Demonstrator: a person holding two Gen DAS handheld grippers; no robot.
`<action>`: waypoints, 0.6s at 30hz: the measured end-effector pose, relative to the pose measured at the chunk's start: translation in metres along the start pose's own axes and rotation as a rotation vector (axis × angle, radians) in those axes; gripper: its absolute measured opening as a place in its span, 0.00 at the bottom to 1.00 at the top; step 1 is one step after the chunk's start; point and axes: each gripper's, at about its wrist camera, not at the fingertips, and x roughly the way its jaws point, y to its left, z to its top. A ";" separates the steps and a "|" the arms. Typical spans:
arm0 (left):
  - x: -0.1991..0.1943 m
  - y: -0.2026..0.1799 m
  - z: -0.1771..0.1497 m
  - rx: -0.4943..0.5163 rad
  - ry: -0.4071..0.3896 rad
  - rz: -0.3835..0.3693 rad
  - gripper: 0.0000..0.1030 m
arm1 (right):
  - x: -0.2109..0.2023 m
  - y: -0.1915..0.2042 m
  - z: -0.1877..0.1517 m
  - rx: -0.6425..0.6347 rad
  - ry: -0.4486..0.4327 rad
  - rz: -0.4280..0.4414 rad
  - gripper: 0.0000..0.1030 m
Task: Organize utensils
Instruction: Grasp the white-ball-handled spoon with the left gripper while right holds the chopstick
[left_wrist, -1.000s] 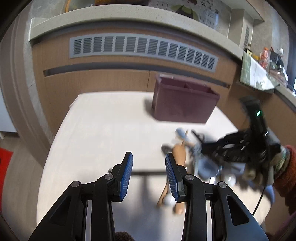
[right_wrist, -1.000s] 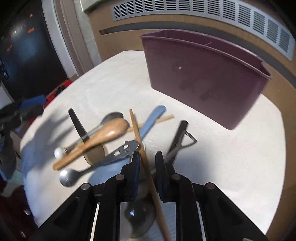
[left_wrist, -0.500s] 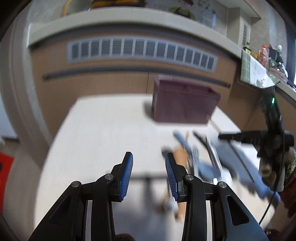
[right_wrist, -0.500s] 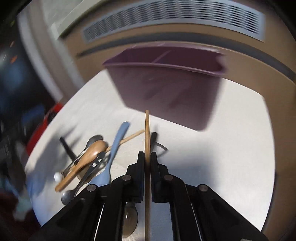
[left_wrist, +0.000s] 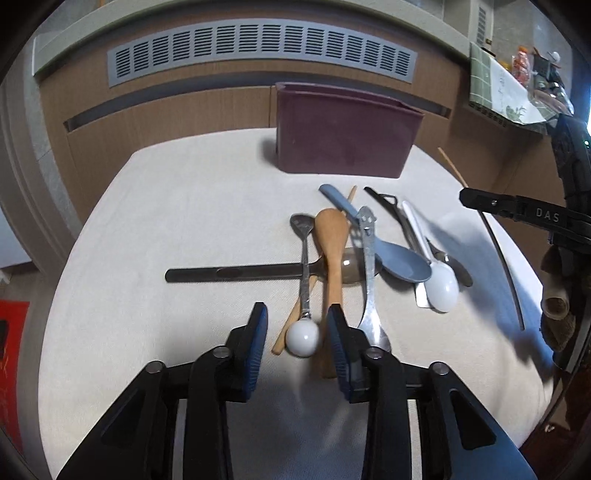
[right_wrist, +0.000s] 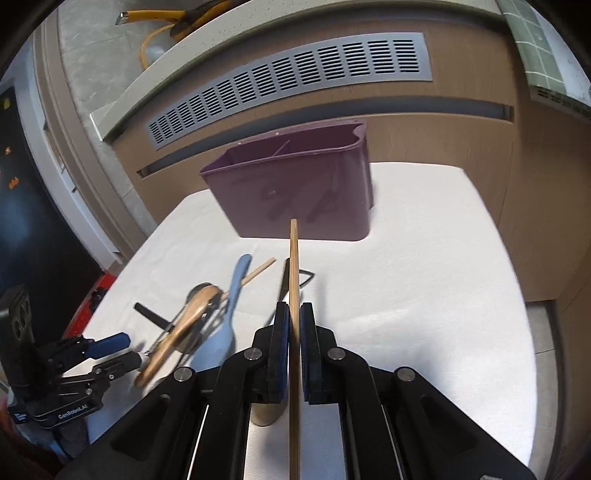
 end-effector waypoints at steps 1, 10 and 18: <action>-0.001 0.000 -0.001 -0.003 0.002 0.002 0.28 | 0.002 -0.003 0.001 0.011 -0.003 0.002 0.05; 0.003 -0.003 -0.006 0.004 0.040 0.002 0.22 | 0.009 0.001 -0.002 0.010 -0.006 0.018 0.05; 0.007 0.008 0.000 -0.055 0.035 -0.023 0.22 | 0.008 0.003 -0.005 0.001 -0.001 0.004 0.05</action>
